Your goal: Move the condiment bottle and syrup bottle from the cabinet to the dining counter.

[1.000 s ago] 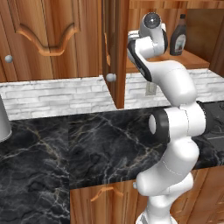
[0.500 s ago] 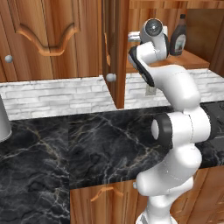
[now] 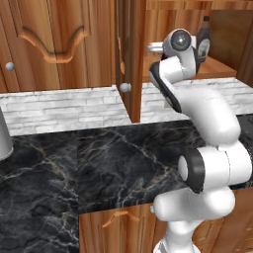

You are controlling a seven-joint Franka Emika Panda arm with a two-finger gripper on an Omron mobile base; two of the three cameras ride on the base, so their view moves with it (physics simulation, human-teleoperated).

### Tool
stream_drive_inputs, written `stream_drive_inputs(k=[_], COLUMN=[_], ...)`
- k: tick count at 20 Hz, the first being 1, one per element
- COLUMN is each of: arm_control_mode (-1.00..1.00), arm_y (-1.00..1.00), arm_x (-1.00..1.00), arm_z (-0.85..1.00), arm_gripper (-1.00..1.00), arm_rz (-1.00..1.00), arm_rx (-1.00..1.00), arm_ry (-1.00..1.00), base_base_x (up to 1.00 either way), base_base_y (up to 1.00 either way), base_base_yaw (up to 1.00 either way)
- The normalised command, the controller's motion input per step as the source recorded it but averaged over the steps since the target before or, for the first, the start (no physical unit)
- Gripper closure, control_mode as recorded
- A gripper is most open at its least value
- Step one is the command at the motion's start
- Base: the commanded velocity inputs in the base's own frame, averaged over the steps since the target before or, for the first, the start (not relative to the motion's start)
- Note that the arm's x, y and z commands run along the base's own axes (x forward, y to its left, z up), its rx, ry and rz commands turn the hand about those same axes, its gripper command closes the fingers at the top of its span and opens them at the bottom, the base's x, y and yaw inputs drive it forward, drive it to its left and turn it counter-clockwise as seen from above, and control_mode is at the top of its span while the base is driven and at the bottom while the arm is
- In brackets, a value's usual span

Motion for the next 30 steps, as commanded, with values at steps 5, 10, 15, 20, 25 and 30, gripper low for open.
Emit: stream_drive_inputs(k=[5, 10, 15, 20, 25, 30], arm_control_mode=[-1.00, -1.00, -1.00, -1.00, -1.00, -1.00], arm_y=[-0.02, -0.19, -0.34, -0.22, 0.01, 0.00], arm_x=[-0.98, -1.00, -1.00, -0.85, -0.34, -0.59], arm_z=[0.04, 0.00, 0.00, 0.00, 0.00, 0.00], arm_gripper=[1.00, 1.00, 1.00, 1.00, 1.00, 1.00], arm_rz=[0.01, 0.06, 0.18, 0.18, 0.09, 0.01], arm_rx=[0.00, -0.04, -0.03, 0.00, 0.00, 0.00], arm_ry=[0.10, 0.00, -0.03, 0.00, 0.01, 0.00], base_base_x=[0.00, 0.00, 0.00, 0.00, 0.00, 0.00], base_base_y=[0.00, 0.00, 0.00, 0.00, 0.00, 0.00], base_base_yaw=[0.00, 0.00, 0.00, 0.00, 0.00, 0.00])
